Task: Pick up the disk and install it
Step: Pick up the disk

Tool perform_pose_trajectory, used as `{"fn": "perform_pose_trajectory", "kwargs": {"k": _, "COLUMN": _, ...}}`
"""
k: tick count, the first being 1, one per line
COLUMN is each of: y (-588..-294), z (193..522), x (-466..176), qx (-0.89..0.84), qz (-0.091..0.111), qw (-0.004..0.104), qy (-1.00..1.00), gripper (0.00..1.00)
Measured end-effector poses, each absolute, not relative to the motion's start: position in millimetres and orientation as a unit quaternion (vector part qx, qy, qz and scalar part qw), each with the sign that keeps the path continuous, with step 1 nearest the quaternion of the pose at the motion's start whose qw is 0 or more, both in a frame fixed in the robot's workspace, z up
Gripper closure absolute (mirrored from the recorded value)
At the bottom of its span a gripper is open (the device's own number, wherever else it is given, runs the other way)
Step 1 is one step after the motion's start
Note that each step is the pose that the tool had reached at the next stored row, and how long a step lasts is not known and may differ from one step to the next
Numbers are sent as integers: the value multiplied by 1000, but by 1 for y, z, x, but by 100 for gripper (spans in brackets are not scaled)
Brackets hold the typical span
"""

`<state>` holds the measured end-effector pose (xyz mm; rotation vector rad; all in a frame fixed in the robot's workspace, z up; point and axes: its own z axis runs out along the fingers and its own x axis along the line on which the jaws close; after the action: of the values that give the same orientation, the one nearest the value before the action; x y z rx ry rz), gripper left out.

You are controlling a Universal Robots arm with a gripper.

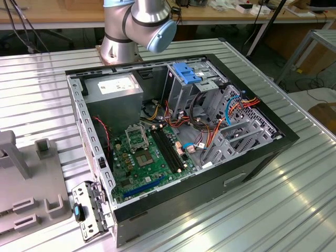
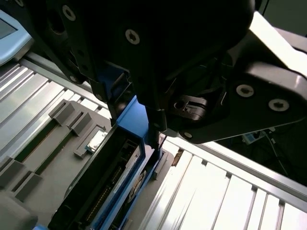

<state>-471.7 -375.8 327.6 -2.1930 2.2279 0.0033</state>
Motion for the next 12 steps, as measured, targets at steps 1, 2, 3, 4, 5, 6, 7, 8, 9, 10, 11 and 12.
{"fn": "perform_pose_trajectory", "kwargs": {"k": 1, "y": -376, "z": 330, "x": -472, "qx": -701, "qz": 1, "qw": 7, "qy": 713, "gripper": 63}}
{"fn": "perform_pose_trajectory", "kwargs": {"k": 2, "y": -376, "z": 332, "x": -472, "qx": -701, "qz": 1, "qw": 7, "qy": 713, "gripper": 63}}
{"fn": "perform_pose_trajectory", "kwargs": {"k": 3, "y": -376, "z": 334, "x": -472, "qx": -701, "qz": 0, "qw": 7, "qy": 713, "gripper": 63}}
{"fn": "perform_pose_trajectory", "kwargs": {"k": 4, "y": -376, "z": 338, "x": -472, "qx": -701, "qz": 0, "qw": 7, "qy": 713, "gripper": 63}}
{"fn": "perform_pose_trajectory", "kwargs": {"k": 5, "y": -376, "z": 341, "x": -472, "qx": -701, "qz": 0, "qw": 6, "qy": 713, "gripper": 63}}
{"fn": "perform_pose_trajectory", "kwargs": {"k": 6, "y": -376, "z": 343, "x": -472, "qx": -701, "qz": -1, "qw": 6, "qy": 713, "gripper": 63}}
{"fn": "perform_pose_trajectory", "kwargs": {"k": 7, "y": -376, "z": 344, "x": -472, "qx": -701, "qz": -1, "qw": 6, "qy": 713, "gripper": 63}}
{"fn": "perform_pose_trajectory", "kwargs": {"k": 8, "y": -376, "z": 346, "x": -472, "qx": -701, "qz": -1, "qw": 6, "qy": 713, "gripper": 63}}
{"fn": "perform_pose_trajectory", "kwargs": {"k": 9, "y": -376, "z": 347, "x": -472, "qx": -701, "qz": -1, "qw": 6, "qy": 713, "gripper": 63}}
{"fn": "perform_pose_trajectory", "kwargs": {"k": 10, "y": -376, "z": 348, "x": -472, "qx": -701, "qz": -1, "qw": 5, "qy": 713, "gripper": 63}}
{"fn": "perform_pose_trajectory", "kwargs": {"k": 11, "y": -376, "z": 350, "x": -472, "qx": -701, "qz": -1, "qw": 5, "qy": 713, "gripper": 63}}
{"fn": "perform_pose_trajectory", "kwargs": {"k": 12, "y": -376, "z": 352, "x": -472, "qx": -701, "qz": -2, "qw": 5, "qy": 713, "gripper": 63}}
